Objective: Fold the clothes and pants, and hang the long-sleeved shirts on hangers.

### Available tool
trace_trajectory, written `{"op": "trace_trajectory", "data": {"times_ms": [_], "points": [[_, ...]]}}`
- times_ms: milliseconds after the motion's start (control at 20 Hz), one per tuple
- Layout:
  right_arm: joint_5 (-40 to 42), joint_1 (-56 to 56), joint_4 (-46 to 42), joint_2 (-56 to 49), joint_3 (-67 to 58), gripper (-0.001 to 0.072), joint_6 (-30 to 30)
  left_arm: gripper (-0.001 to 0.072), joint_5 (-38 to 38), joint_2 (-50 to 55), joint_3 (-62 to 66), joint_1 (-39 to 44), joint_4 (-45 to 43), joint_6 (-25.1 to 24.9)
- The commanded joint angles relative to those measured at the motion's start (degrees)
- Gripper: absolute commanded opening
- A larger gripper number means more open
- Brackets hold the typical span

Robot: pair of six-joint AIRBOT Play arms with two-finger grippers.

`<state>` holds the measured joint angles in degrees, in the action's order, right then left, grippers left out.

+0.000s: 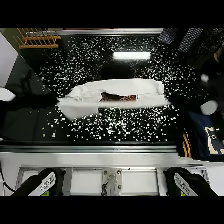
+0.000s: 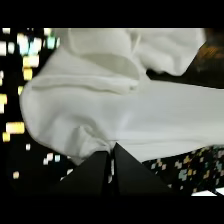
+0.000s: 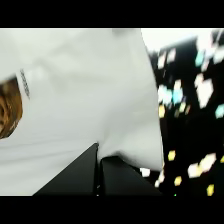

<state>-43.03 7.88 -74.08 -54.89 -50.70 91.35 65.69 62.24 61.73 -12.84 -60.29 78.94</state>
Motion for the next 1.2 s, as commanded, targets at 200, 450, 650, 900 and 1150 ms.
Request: {"op": "trace_trajectory", "data": {"times_ms": [200,450,650,900,1150], "points": [[-5.2,-0.1,-9.3,13.9,-32.3,0.0007,-1.0,0.0007,2.8,-17.1,35.1,0.0,0.0,-0.1],[-5.3,-0.1,-9.3,24.5,-32.9,0.0007,-0.9,0.0007,-0.8,-28.6,40.8,0.0,-0.1,1.6],[-5.5,-0.1,-9.3,28.9,-32.9,0.0007,-0.5,0.0006,-3.2,-32.5,40.8,0.0,-0.1,3.6],[-11.8,-0.1,-9.3,25.5,-32.9,0.0007,-0.6,0.0006,3.3,-24.3,40.7,0.0,0.0,4.5],[-22.3,-0.2,-9.2,9.2,-32.8,0.0006,-4.2,0.0006,10.8,-7.0,33.9,0.0,-0.1,4.4]]}}
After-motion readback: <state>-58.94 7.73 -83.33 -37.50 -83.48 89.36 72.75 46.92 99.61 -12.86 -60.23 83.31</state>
